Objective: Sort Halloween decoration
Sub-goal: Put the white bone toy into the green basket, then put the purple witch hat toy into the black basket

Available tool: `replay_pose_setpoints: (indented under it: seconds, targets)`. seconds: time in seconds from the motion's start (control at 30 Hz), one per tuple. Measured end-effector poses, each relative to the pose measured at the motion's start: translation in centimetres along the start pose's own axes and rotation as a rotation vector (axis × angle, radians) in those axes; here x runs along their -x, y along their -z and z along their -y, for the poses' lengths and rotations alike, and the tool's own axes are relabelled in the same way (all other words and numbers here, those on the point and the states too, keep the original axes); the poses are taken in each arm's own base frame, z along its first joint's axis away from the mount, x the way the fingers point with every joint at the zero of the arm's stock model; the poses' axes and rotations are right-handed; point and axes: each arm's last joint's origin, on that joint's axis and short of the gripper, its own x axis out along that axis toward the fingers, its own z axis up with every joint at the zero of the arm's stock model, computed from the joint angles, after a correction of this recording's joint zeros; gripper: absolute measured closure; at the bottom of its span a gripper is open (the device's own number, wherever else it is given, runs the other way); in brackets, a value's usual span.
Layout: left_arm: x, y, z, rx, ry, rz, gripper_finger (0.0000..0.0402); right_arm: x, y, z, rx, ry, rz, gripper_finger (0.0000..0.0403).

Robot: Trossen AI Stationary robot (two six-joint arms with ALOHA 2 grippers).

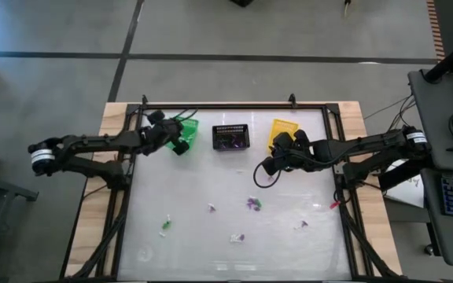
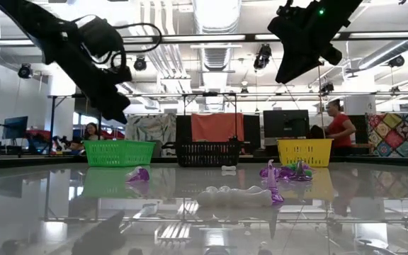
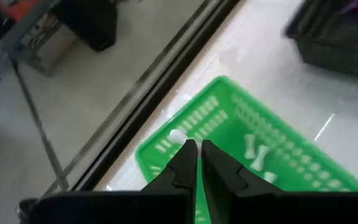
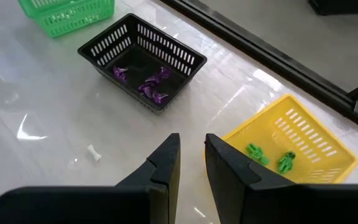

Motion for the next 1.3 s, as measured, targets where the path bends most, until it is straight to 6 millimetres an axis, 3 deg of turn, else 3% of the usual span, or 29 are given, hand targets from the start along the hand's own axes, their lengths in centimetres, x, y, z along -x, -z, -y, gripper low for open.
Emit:
replay_pose_setpoints:
  seconds: [0.17, 0.6, 0.77, 0.87, 1.1, 1.3]
  targets:
    - [-0.6, 0.2, 0.1, -0.002, -0.004, -0.032, 0.0389, 0.0, 0.1, -0.1, -0.007, -0.039, -0.032, 0.0335]
    - [-0.9, -0.2, 0.2, 0.007, -0.003, -0.045, 0.0312, 0.0, 0.2, -0.3, -0.042, -0.086, -0.067, 0.0335]
    - [-0.6, -1.1, 0.2, 0.061, 0.019, -0.029, 0.0302, 0.0, 0.2, -0.4, -0.074, -0.106, -0.082, 0.0335]
    - [0.0, -2.1, 0.7, 0.066, 0.119, 0.011, 0.0302, -0.1, 0.3, -0.7, -0.078, -0.156, -0.12, 0.0335]
    - [1.7, -4.2, 2.4, 0.042, 0.306, 0.109, 0.0304, -1.3, 1.6, -2.4, -0.082, -0.378, -0.383, 0.0335]
    - [2.9, -5.1, 3.6, 0.026, 0.357, 0.176, 0.0304, -2.7, 4.4, -4.8, -0.08, -0.508, -0.709, 0.0335]
